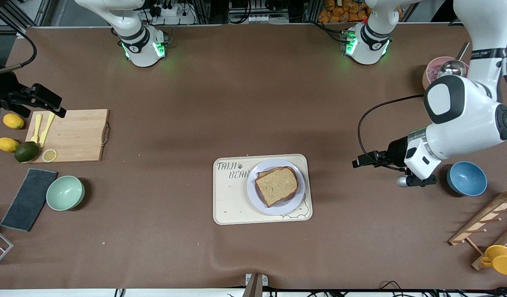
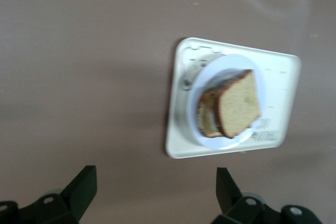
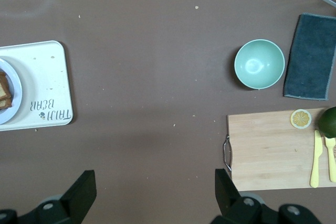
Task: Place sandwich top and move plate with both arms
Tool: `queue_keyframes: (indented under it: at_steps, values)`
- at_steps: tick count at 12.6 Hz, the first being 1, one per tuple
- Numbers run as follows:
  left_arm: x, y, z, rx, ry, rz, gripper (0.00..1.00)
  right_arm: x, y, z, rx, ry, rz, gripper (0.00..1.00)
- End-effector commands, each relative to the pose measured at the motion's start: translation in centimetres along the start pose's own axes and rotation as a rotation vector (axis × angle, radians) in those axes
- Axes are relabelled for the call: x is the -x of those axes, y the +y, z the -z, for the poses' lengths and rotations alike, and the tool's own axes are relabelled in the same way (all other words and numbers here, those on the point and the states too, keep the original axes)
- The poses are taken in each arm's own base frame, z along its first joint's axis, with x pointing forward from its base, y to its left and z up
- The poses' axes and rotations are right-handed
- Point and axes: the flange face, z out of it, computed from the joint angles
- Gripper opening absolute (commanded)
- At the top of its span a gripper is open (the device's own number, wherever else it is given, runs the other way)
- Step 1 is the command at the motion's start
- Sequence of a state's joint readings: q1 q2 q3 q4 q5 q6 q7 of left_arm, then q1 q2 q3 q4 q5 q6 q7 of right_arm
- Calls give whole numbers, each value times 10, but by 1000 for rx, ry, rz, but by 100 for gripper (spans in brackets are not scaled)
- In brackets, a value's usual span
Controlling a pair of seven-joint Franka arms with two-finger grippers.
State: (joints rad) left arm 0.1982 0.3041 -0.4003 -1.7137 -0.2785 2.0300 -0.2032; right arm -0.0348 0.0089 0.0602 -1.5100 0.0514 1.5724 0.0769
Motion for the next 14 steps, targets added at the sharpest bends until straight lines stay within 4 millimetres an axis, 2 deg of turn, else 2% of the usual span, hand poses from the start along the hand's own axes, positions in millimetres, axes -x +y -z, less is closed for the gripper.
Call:
queue_keyframes:
  at_steps: [1,3,7,9,12,14]
  values:
    - [-2,8,49,-167,-10,-19,100,1,1,2,34,10,-7,100]
    - [6,10,77,-255,-29,-28,100,1,2,1,36,8,-8,100]
    - [29,5,153,-420,93,-47,100,1,0,1,35,6,-5,100]
    - [32,3,187,-441,161,-38,100,1,1,1,34,4,-7,100]
    - [40,1,204,-461,164,-25,100,1,0,1,34,4,-5,100]
    - [40,0,206,-464,169,-21,100,1,0,1,34,3,-5,100]
